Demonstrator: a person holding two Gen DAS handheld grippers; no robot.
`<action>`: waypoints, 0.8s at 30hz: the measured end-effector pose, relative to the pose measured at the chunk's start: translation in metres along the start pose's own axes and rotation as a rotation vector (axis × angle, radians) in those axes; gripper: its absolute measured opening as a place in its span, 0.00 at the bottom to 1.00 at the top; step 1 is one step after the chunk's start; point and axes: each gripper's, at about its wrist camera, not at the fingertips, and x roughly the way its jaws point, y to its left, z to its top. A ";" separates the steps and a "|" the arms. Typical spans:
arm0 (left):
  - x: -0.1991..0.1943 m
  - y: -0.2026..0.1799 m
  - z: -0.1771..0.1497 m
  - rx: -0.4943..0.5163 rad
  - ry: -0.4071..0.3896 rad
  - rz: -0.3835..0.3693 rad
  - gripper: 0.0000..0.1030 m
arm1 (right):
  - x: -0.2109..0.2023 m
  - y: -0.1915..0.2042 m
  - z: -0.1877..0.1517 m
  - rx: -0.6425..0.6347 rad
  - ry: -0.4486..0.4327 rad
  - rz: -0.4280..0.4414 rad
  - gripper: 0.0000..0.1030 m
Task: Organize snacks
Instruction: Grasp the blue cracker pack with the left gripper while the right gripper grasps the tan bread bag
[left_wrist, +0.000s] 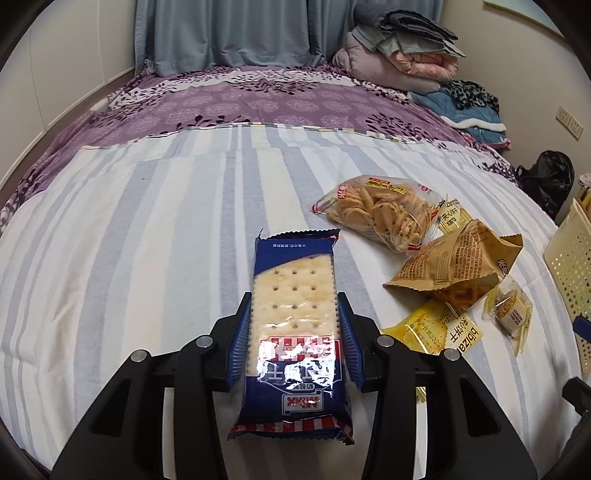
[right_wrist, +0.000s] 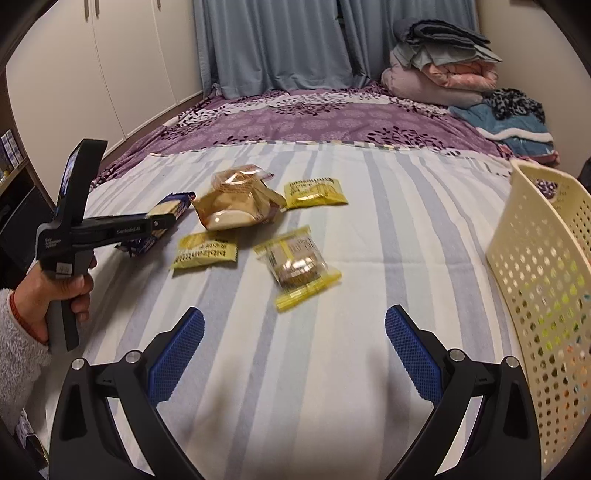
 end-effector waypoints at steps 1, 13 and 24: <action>-0.004 0.002 -0.001 -0.005 -0.006 0.002 0.43 | 0.003 0.003 0.004 -0.004 -0.005 0.009 0.95; -0.043 0.021 -0.010 -0.045 -0.055 -0.004 0.43 | 0.054 0.042 0.058 -0.119 -0.065 0.064 0.95; -0.051 0.028 -0.017 -0.063 -0.059 -0.020 0.43 | 0.123 0.049 0.084 -0.132 0.060 0.064 0.95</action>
